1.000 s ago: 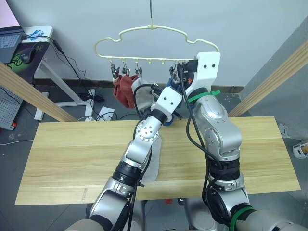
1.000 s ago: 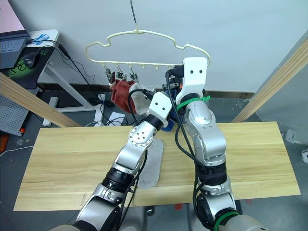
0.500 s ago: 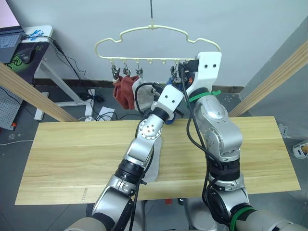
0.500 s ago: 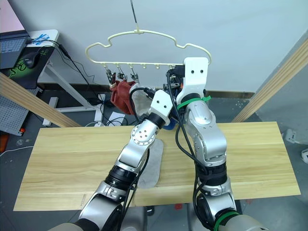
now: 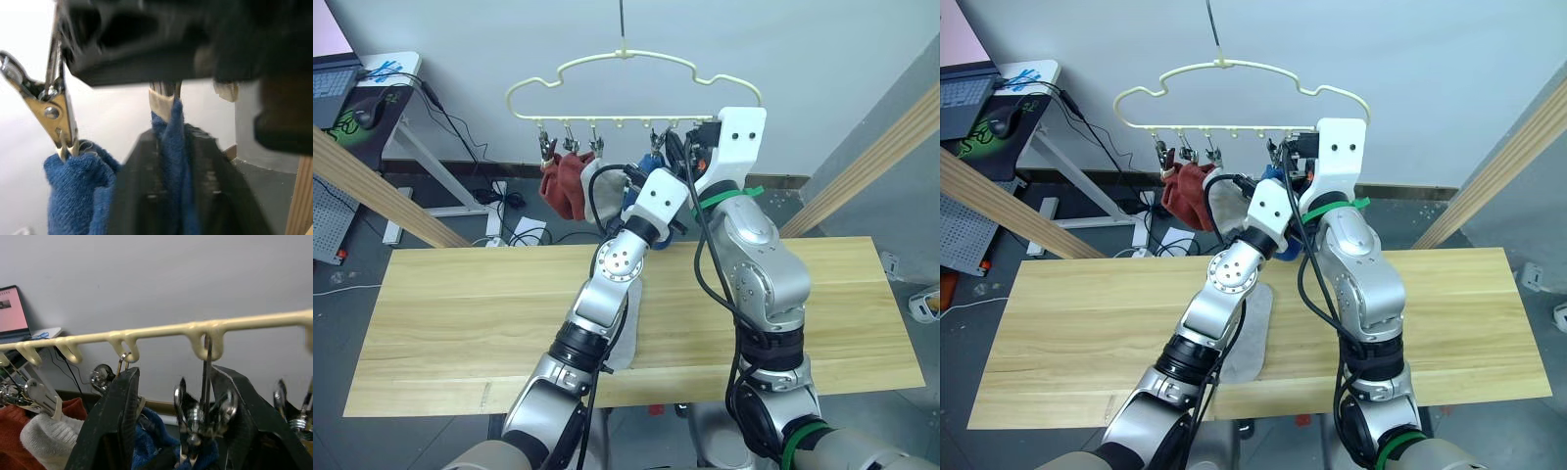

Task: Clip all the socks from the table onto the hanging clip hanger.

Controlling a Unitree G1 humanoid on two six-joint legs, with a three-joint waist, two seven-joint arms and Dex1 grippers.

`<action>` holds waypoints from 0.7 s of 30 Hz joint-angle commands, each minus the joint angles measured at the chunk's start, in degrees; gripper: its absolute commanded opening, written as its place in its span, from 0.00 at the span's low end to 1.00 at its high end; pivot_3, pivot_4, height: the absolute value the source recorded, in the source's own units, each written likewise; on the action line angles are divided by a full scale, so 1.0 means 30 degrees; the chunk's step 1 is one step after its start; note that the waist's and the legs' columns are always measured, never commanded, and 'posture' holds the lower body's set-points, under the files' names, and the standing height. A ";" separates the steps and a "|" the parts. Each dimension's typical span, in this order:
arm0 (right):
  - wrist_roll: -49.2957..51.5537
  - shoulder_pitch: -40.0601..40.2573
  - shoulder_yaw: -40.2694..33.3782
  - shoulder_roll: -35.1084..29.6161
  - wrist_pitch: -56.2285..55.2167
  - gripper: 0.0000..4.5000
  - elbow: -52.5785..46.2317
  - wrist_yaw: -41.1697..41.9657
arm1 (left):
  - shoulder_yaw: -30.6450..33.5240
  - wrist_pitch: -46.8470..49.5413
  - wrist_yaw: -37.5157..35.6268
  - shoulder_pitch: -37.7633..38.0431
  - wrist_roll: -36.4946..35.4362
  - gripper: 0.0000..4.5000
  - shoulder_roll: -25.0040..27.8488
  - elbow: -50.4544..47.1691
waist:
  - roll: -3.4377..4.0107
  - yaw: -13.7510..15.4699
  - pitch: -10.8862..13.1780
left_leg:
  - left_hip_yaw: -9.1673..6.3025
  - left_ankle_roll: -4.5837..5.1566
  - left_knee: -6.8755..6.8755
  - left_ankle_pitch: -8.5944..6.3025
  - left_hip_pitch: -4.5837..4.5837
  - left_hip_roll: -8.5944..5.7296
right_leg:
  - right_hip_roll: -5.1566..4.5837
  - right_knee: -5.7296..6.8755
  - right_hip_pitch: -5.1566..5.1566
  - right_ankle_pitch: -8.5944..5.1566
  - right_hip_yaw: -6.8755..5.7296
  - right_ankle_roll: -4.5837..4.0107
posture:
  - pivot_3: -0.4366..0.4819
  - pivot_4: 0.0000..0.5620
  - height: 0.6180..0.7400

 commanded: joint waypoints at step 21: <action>0.2693 0.2016 -0.0849 -0.2033 0.3484 0.52 -0.5817 0.1525 | 0.0398 0.2482 -0.3288 0.2563 -0.1941 0.65 0.0774 -0.4577 | 0.0001 -0.0010 0.0000 | -0.0003 0.0000 0.0001 0.0000 -0.0001 0.0001 | 0.0007 -0.0007 0.0004 -0.0001 0.0001 0.0003 | 0.34 0.62 1.00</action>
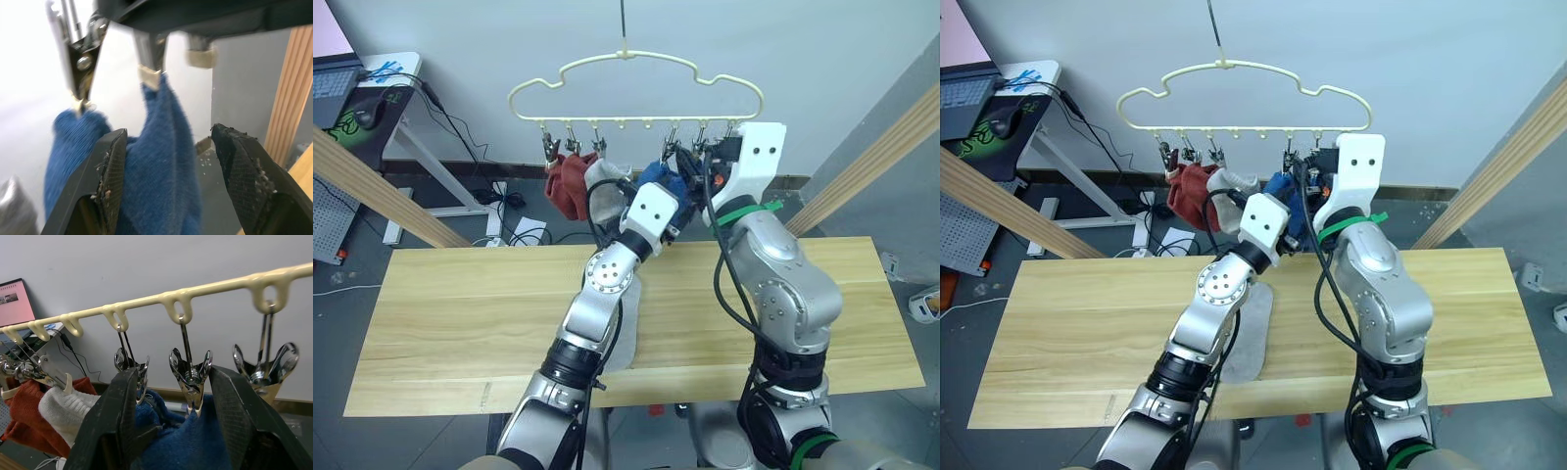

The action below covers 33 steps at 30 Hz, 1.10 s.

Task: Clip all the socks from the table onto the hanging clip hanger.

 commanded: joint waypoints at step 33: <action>-0.0682 0.3183 -0.0238 -0.4897 -0.1145 0.52 -0.3151 0.0807 | 0.6079 0.7357 -0.9275 0.0832 -1.3559 0.65 0.8406 -0.9001 | 0.0000 0.0023 0.0000 | -0.0006 -0.0008 0.0007 0.0005 0.0022 0.0008 | 0.0023 -0.0032 0.0028 -0.0006 0.0006 0.0014 | 0.35 0.63 1.00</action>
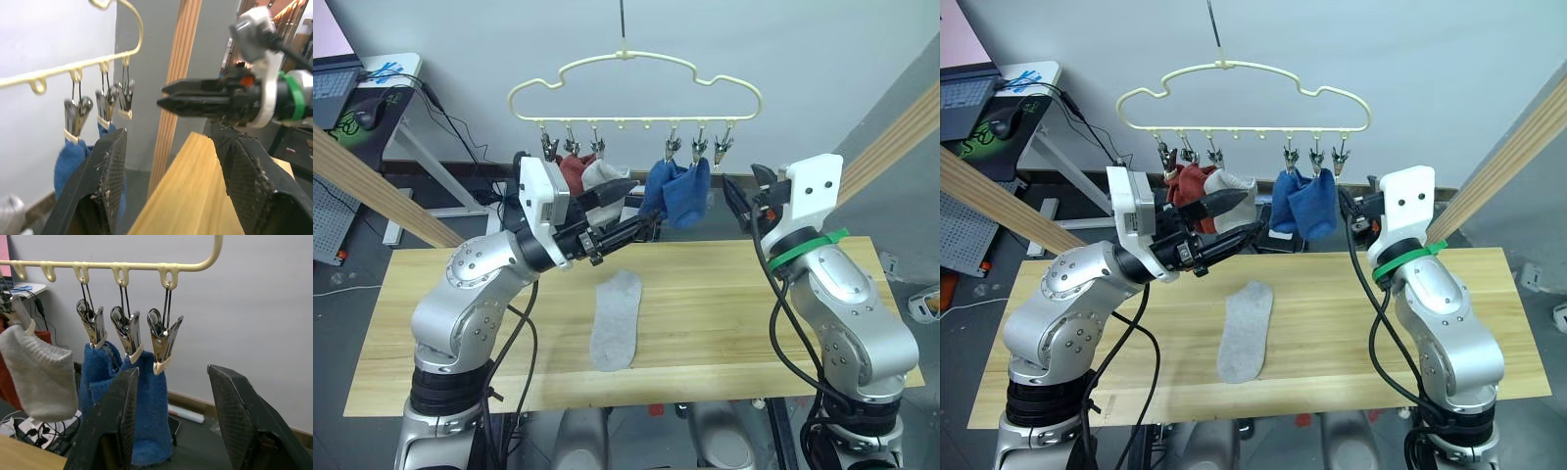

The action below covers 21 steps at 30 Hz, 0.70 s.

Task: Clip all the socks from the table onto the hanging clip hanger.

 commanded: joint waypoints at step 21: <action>-0.1796 -0.2097 0.0532 0.2906 -0.0800 0.52 0.2321 -0.1841 | -0.0719 -0.2070 -0.0412 -0.1706 0.0902 0.65 0.0229 0.1282 | 0.0001 -0.0015 0.0000 | 0.0005 0.0002 -0.0002 -0.0001 -0.0002 0.0005 | -0.0005 -0.0001 -0.0003 0.0004 0.0006 -0.0007 | 0.35 0.63 1.00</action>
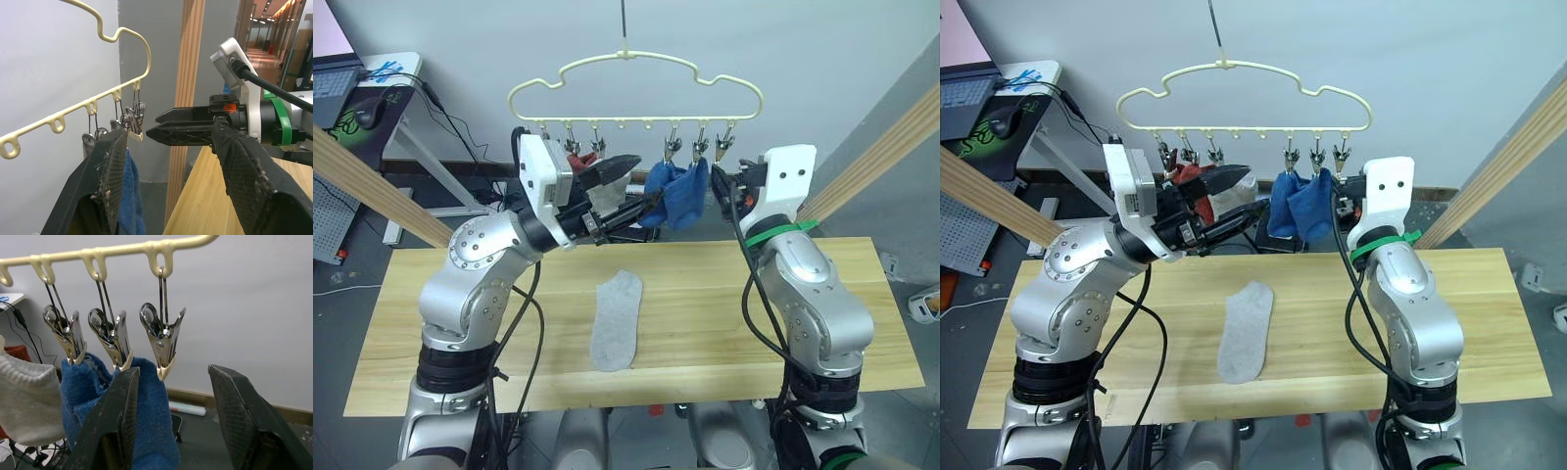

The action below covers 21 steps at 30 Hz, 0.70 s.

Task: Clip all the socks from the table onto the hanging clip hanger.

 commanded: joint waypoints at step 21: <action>-0.2285 -0.2231 0.0359 0.0898 -0.2872 0.52 0.2974 -0.0855 | -0.0219 -0.0438 0.0013 -0.0507 0.0300 0.65 0.0016 -0.0274 | 0.0000 0.0005 0.0000 | -0.0004 0.0001 0.0000 0.0000 -0.0001 0.0000 | -0.0009 0.0007 -0.0002 0.0003 -0.0010 -0.0004 | 0.36 0.61 1.00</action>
